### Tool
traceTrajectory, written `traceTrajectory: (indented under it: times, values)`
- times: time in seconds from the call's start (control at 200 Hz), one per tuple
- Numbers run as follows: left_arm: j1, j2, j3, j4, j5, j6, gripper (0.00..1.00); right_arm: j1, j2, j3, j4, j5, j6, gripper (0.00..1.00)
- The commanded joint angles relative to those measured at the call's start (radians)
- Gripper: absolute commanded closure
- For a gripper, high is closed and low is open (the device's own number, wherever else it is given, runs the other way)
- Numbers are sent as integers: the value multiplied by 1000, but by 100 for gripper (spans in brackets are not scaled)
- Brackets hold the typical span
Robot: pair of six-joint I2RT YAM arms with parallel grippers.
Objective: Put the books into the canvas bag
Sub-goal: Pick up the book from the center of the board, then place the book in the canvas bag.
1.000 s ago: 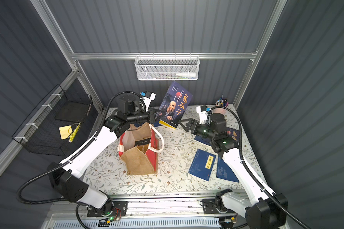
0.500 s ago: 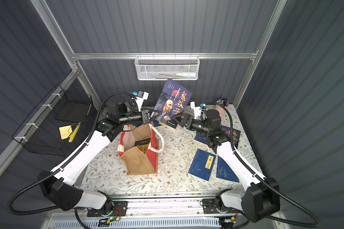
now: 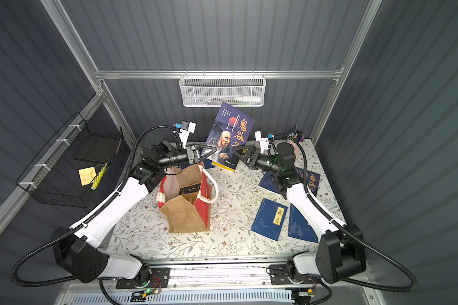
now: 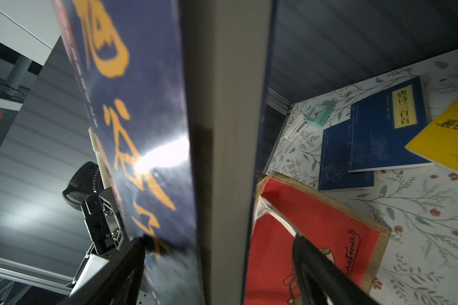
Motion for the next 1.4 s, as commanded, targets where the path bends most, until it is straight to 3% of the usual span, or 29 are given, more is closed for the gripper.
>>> traceTrajectory:
  times: [0.0, 0.13, 0.3, 0.5, 0.685, 0.765, 0.87, 0.996, 1.081, 1.156, 1.231, 1.316, 1.391]
  values:
    - [-1, -32, 7, 148, 41, -53, 100, -1, -2, 59, 66, -60, 47, 12]
    - [-1, -25, 4, 131, 29, -53, 100, -3, -29, 87, 43, -80, 44, 17]
    - [7, -15, -19, 110, 8, -60, 100, -4, -67, 97, 6, -92, 40, 40]
    - [29, -11, -32, 92, 4, -75, 100, -6, -108, 99, -131, -59, -33, 57]
    - [38, -21, -8, -72, -30, 38, 100, -3, -134, 159, -348, 3, -139, 79]
    - [38, -37, 12, -179, -63, 119, 87, 6, -132, 228, -557, 77, -234, 88]
    - [46, -61, 47, -333, -115, 224, 66, 45, -119, 326, -779, 201, -343, 91]
    - [61, -109, 109, -545, -263, 364, 43, 115, -67, 455, -969, 312, -427, 92]
    - [63, -153, 117, -686, -501, 440, 29, 177, -15, 563, -1086, 390, -479, 92]
    - [66, -182, 113, -796, -744, 470, 23, 229, 34, 645, -1163, 455, -506, 92]
    - [67, -204, 105, -878, -903, 492, 19, 289, 78, 709, -1217, 544, -537, 93]
    - [68, -225, 85, -940, -1017, 501, 15, 350, 134, 768, -1249, 607, -554, 93]
    - [76, -225, 71, -980, -1044, 515, 12, 404, 199, 829, -1273, 629, -569, 93]
